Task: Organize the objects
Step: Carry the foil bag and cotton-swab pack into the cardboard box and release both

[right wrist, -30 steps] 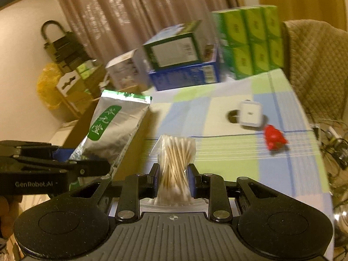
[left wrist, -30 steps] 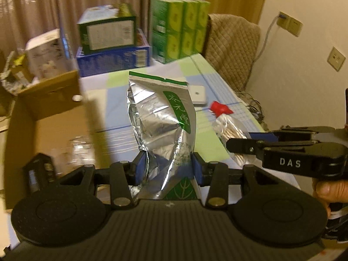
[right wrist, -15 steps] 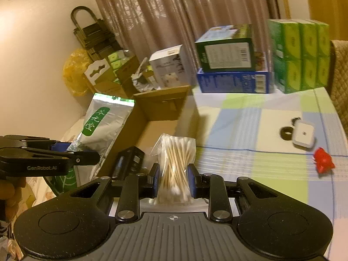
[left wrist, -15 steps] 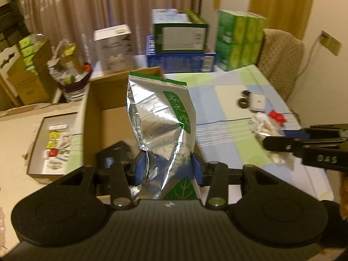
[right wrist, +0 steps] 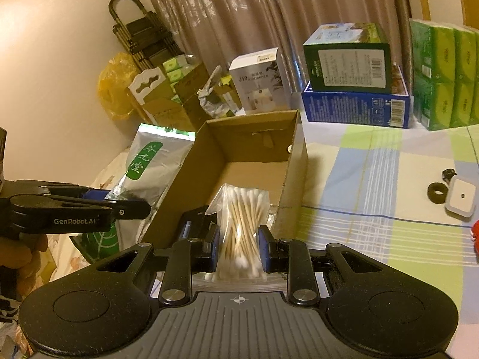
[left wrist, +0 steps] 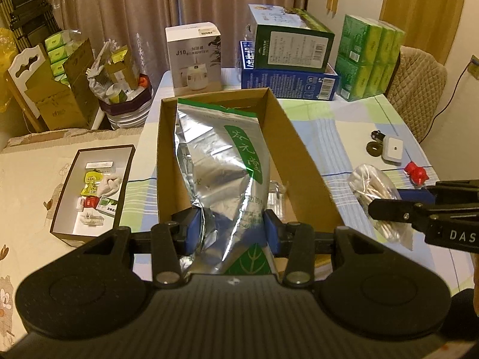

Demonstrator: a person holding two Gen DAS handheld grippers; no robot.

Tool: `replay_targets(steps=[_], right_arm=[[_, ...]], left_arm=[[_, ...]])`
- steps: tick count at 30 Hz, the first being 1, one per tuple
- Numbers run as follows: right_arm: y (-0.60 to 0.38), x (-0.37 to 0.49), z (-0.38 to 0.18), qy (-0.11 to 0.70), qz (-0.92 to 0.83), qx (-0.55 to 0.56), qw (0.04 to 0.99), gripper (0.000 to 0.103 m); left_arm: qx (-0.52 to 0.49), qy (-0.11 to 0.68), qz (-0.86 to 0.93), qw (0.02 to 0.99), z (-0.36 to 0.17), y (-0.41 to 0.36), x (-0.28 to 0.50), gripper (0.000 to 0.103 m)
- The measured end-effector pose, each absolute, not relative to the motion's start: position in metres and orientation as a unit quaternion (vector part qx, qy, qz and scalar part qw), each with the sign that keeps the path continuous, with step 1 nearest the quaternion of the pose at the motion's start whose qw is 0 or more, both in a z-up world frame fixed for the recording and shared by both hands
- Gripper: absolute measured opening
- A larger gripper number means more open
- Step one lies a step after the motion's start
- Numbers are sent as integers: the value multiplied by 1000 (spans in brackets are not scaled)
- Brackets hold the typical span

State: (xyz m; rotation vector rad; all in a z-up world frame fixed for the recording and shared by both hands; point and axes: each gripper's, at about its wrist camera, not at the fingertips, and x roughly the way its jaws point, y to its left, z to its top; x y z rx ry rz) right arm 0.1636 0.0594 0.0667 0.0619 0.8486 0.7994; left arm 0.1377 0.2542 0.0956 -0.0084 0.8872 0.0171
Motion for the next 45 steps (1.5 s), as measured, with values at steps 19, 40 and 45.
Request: replay_targets(steps=[19,40,45], right_arm=[[63,179,41,423,364,36,829,23],[79,181,44,403,385,96,825,66],[75,183,47,405,378,102,826,66]], left_arm=[[-27,427,25,904,63,263,165,53],[-39,412,43,909,73,286,145,59],[-38,413,44,909,71,286,144,60]])
